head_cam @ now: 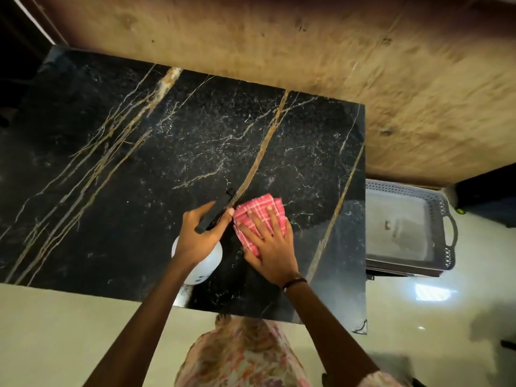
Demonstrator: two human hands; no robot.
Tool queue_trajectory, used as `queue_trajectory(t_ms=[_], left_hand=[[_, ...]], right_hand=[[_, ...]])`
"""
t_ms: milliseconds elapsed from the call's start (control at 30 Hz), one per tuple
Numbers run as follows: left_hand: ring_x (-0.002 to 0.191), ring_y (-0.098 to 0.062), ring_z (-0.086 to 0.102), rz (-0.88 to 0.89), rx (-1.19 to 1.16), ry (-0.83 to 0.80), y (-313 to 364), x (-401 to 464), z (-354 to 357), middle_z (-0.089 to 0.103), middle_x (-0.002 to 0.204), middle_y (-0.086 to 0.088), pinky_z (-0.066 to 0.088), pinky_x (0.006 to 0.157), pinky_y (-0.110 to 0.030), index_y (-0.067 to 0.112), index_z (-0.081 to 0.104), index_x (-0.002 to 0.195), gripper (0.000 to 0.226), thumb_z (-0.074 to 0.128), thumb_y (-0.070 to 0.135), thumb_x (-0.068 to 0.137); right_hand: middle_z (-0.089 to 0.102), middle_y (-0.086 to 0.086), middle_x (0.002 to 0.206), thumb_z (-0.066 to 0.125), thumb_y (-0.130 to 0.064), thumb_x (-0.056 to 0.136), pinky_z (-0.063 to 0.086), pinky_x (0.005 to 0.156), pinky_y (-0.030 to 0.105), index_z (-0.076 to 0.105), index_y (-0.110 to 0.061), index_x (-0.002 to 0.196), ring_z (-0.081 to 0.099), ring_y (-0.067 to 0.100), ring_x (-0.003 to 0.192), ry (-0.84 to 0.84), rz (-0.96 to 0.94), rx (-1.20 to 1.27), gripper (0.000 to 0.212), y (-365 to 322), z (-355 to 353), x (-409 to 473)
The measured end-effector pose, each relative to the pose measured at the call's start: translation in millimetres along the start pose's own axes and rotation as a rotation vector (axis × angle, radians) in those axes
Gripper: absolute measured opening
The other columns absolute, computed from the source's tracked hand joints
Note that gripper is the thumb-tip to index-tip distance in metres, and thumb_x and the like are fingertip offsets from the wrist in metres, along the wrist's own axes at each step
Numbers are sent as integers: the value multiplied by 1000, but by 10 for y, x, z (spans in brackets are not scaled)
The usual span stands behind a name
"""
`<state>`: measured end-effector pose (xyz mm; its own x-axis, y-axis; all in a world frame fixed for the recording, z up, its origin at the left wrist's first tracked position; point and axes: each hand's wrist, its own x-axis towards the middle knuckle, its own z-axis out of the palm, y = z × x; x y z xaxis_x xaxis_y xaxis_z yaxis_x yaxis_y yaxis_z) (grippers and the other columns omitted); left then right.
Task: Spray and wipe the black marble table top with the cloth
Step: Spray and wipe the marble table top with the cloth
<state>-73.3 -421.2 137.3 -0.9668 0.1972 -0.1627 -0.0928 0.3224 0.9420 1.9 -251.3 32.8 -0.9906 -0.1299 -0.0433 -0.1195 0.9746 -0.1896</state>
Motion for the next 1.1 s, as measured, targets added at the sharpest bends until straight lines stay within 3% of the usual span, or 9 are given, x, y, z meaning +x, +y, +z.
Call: queue_trajectory(t_ms=[133, 300, 400, 533, 667, 800, 933, 1100], left_hand=[[45, -9, 51, -33, -32, -6, -46, -210, 36, 64, 63, -15, 41, 48, -14, 7, 69, 81, 14, 66, 20, 85], [45, -5, 50, -2, -30, -40, -34, -313, 76, 58, 51, 11, 40, 49, -12, 6, 68, 81, 12, 66, 17, 86], [56, -8, 61, 32, -30, -72, -26, -381, 121, 65, 61, 7, 49, 55, -18, 7, 69, 82, 8, 67, 15, 86], [74, -24, 67, 110, -20, -138, -19, -437, 178, 68, 76, -7, 54, 73, -30, 4, 70, 86, 6, 66, 10, 86], [72, -23, 66, 134, -15, -129, -38, -418, 197, 68, 76, -5, 54, 72, -30, 6, 70, 84, 18, 69, 24, 83], [72, -17, 66, 83, -1, -69, -51, -391, 176, 68, 77, -3, 54, 70, -22, 12, 70, 82, 9, 69, 21, 83], [72, -13, 66, 91, 5, -63, -46, -422, 162, 68, 78, -2, 52, 72, -18, 12, 69, 82, 9, 67, 21, 84], [74, -20, 68, 122, 0, -127, -32, -446, 196, 69, 75, -2, 56, 74, -27, 11, 69, 85, 22, 67, 34, 83]], right_hand=[[24, 0, 155, 40, -51, 87, 18, 109, 66, 30, -35, 144, 9, 32, 145, 14, 139, -33, 60, 585, -49, -474], [23, 3, 157, 30, -56, 83, 17, 107, 67, 29, -34, 146, 11, 40, 143, 0, 484, 7, 66, 1334, -305, -181], [15, -2, 159, 15, -62, 81, 8, 109, 67, 25, -39, 146, 2, 37, 145, -1, 614, 49, 70, 1303, -353, 221], [9, 0, 160, 20, -59, 85, -2, 108, 66, 17, -38, 148, -3, 36, 145, -45, 393, -8, 66, 955, -218, 178], [18, 1, 157, 36, -52, 88, 15, 110, 64, 26, -35, 146, 5, 34, 146, -3, 195, -47, 61, 908, -125, -564], [17, 1, 157, 32, -56, 87, 18, 109, 65, 22, -35, 147, 6, 37, 145, 0, 373, -10, 64, 1405, -236, -884], [11, 0, 159, 17, -64, 80, 13, 110, 66, 23, -35, 148, 2, 40, 144, -29, 586, 98, 74, 1752, -422, -386], [4, -1, 160, 22, -58, 84, 0, 109, 68, 17, -38, 148, -6, 38, 145, -49, 578, 65, 67, 1466, -357, 46]])
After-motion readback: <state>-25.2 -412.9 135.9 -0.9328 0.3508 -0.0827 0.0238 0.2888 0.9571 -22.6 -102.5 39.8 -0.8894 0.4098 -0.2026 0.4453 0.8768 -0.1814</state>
